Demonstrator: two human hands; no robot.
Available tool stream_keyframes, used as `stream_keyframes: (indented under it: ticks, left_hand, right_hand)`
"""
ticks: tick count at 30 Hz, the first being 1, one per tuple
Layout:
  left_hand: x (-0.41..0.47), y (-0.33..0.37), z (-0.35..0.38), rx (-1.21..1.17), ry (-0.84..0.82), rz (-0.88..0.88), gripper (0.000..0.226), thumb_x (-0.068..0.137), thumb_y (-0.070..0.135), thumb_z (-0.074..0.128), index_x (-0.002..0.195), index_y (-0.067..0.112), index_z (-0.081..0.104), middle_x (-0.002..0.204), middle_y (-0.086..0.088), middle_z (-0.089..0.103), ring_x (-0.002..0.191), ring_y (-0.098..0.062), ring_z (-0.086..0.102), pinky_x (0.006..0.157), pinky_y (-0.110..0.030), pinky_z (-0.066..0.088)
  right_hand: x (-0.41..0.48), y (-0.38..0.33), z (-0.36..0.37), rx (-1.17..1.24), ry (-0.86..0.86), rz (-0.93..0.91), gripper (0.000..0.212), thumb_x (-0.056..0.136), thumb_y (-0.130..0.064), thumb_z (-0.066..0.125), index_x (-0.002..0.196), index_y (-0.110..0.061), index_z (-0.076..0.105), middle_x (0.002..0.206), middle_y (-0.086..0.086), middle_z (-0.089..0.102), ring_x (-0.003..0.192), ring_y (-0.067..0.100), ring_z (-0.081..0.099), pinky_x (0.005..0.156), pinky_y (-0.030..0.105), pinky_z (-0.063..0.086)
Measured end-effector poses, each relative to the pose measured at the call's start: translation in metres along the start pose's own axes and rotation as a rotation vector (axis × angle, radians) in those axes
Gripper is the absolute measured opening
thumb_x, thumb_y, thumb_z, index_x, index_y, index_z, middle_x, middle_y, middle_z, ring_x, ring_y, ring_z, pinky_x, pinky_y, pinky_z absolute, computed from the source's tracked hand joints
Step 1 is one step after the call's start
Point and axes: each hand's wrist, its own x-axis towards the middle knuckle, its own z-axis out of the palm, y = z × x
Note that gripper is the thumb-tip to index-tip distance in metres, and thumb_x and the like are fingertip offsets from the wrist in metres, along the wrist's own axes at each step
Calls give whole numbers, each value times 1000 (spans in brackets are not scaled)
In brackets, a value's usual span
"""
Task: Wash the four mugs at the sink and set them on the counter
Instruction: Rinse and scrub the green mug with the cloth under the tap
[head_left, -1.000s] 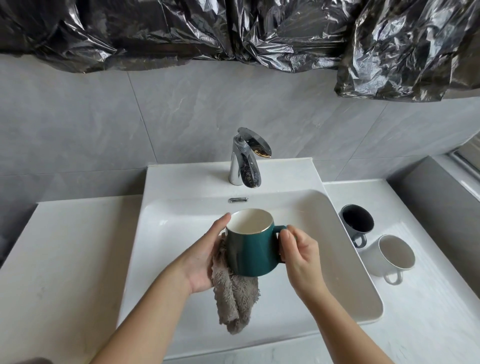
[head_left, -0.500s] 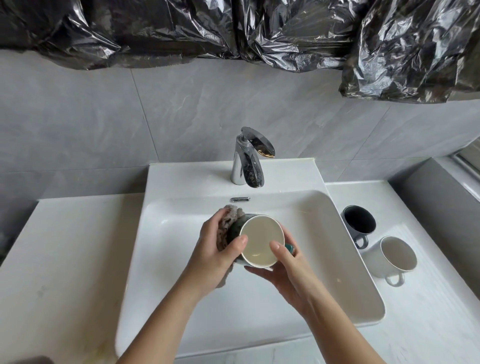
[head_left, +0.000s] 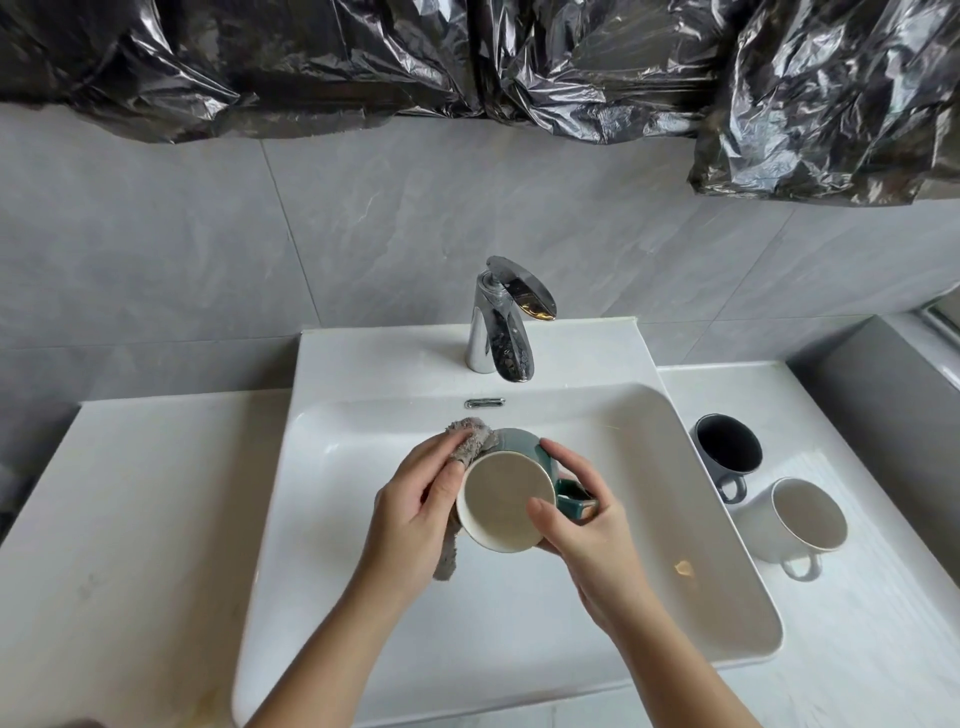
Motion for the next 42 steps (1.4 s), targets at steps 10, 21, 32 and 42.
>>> stream_keyframes:
  ticks: [10,21,32,42]
  left_hand:
    - [15,1,-19,62,-199,26,31,91,21,47,114,34,63,126,20,58,100,15,56,82,-2,40]
    - [33,-9,-33,3,-515,-223,82,59,48,84,129,37,43,127,9,59,110,-11,63,90,-27,51]
    - [22,-15,-24,-137,-286,-203,74,54,39,75,121,27,45,113,5,62,100,-2,63,80,-17,49]
    - [2,-27,3,-323,62,-282,68,56,46,75,117,23,54,106,2,70,104,-23,65,89,-41,52]
  right_hand:
    - [11,-2,-7,-197,-72,-64,52,64,-14,73,97,-53,71,79,-31,62,75,7,50,69,23,50]
    - [21,-14,-19,-471,-350,-98,55,67,-33,77,120,-43,62,102,-21,66,85,5,53,84,23,45]
    - [32,-23,-16,-397,-427,15,79,63,-32,79,131,-54,45,112,11,62,91,13,62,79,30,53]
    - [8,14,-11,55,-313,206,110,50,-47,95,144,-32,38,130,10,62,116,30,63,87,43,56]
